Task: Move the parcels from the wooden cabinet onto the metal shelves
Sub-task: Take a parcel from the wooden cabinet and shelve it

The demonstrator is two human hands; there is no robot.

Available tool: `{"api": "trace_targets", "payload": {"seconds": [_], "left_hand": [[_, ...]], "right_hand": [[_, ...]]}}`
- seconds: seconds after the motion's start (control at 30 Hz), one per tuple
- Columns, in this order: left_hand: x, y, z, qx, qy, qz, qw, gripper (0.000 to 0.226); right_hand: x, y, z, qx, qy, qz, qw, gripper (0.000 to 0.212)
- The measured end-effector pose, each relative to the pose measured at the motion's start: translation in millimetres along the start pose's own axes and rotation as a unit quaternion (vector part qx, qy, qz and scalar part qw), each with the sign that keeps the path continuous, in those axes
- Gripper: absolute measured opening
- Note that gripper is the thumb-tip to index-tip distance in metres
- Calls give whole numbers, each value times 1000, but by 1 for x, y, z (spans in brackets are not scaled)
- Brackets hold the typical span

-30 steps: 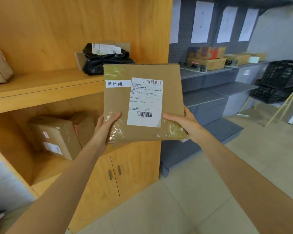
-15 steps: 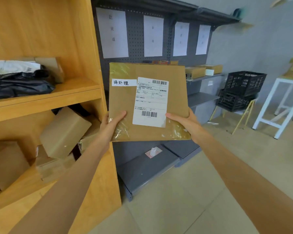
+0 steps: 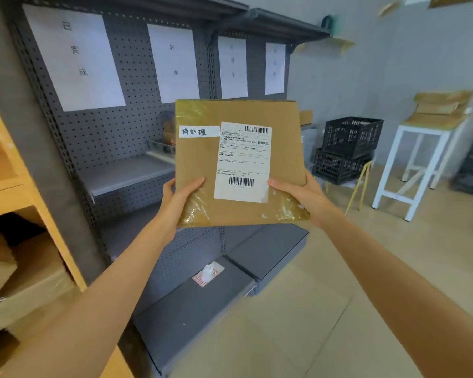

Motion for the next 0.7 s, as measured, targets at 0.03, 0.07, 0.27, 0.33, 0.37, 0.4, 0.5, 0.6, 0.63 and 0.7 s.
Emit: {"api": "trace_targets", "payload": {"seconds": [0.03, 0.07, 0.27, 0.33, 0.37, 0.4, 0.5, 0.6, 0.63, 0.7], "left_hand": [[17, 17, 3, -2, 2, 5, 1000, 73], [35, 35, 6, -4, 5, 10, 1000, 72], [142, 143, 13, -17, 10, 34, 999, 72], [173, 179, 15, -21, 10, 41, 999, 71], [187, 196, 18, -20, 9, 44, 999, 70], [199, 212, 21, -19, 8, 48, 999, 70], [235, 259, 28, -17, 14, 59, 998, 77], [274, 305, 40, -14, 14, 61, 998, 83], [286, 320, 44, -13, 19, 57, 998, 82], [310, 353, 52, -13, 30, 47, 998, 81]], "right_hand": [[18, -11, 4, 3, -1, -4, 1000, 83], [36, -23, 9, 6, -3, -9, 1000, 82], [141, -99, 57, -10, -24, -44, 999, 67], [174, -126, 70, -11, -31, -53, 998, 61], [190, -138, 73, -8, -33, -53, 998, 61], [205, -151, 76, -6, -34, -54, 998, 63], [252, -187, 84, -4, -38, -59, 998, 62], [307, -222, 88, -2, -38, -49, 998, 63], [324, -233, 89, -2, -38, -42, 998, 64], [363, -258, 93, -3, -42, -32, 999, 61]]}}
Point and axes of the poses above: each hand's wrist, its own x-axis towards the middle knuckle, its own y-axis out of the palm, z = x × y, the point moved 7 cm from there along x, towards the middle knuckle, and after that the axes turned 13 degrees about y, right-handed, at the moved point
